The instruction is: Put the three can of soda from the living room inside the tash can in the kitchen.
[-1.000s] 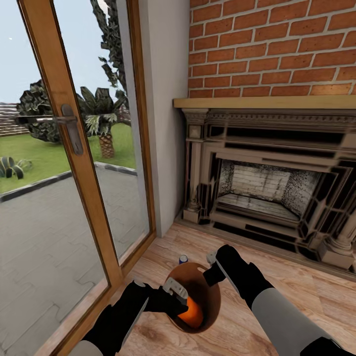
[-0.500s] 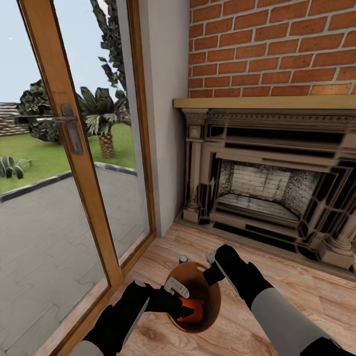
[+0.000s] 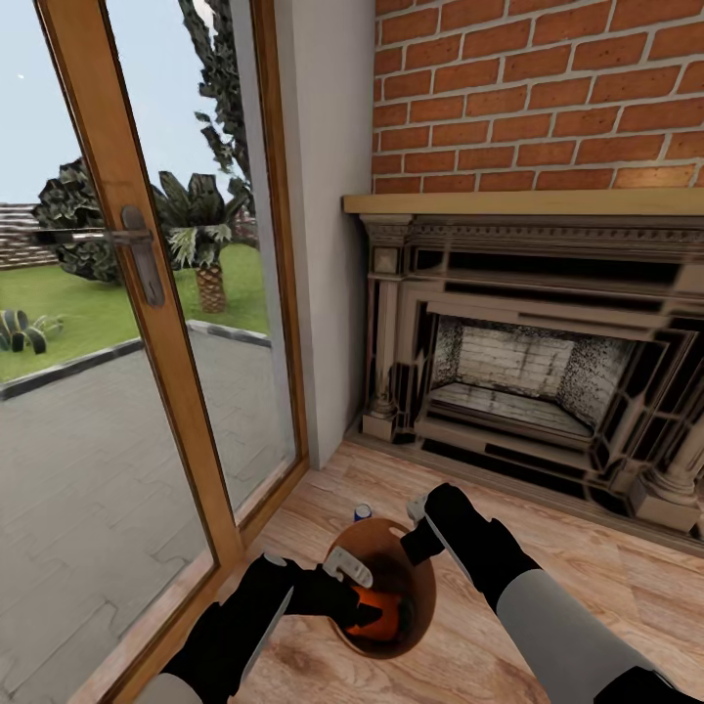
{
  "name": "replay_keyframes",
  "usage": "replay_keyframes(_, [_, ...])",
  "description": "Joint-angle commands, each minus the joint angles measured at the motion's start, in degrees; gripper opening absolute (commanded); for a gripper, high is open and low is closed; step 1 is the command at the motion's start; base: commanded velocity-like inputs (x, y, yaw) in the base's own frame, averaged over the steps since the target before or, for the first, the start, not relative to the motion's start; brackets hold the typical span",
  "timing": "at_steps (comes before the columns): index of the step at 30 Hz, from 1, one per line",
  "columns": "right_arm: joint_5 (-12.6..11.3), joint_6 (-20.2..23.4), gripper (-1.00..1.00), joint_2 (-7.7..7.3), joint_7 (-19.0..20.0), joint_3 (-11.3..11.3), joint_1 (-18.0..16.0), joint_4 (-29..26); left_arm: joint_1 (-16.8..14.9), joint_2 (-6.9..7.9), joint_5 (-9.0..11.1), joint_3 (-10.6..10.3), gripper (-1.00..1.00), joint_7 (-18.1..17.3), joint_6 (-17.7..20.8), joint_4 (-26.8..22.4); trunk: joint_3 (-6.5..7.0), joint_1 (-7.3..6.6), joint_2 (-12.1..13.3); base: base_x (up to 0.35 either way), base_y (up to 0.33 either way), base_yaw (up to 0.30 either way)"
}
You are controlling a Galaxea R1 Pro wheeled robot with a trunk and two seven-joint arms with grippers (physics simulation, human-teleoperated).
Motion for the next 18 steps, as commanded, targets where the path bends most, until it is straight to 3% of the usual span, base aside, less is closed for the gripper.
replay_keyframes(1, [-1.55,0.19,-1.00,-0.01,0.32,0.08,-0.02,0.04,0.02,0.40,-1.76,0.08,1.00,0.64,-0.68,-0.16,0.01,0.00,0.00,0.000,0.000,0.000])
replay_keyframes(7, [-1.68,0.19,-1.00,-0.07,0.32,-0.01,-0.02,0.12,0.17,0.63,-1.39,0.36,1.00,0.08,1.43,-6.87,0.01,0.00,0.00,0.000,0.000,0.000])
replay_keyframes(13, [-1.72,0.19,-1.00,-0.13,0.32,-0.08,-0.02,0.16,0.22,0.76,-1.15,0.50,1.00,-0.59,7.49,-19.71,0.01,0.00,0.00,0.000,0.000,0.000])
replay_keyframes(17, [-1.78,0.19,-1.00,-0.36,0.37,-0.20,-0.02,0.22,0.29,1.89,-1.17,0.53,1.00,-1.35,10.05,-24.79,0.01,0.00,0.00,0.000,0.000,0.000])
replay_keyframes(18, [-1.82,0.19,-1.00,-0.55,0.39,-0.26,-0.02,0.23,0.33,2.91,-1.17,0.53,1.00,-1.53,11.25,-26.85,0.01,0.00,0.00,0.000,0.000,0.000])
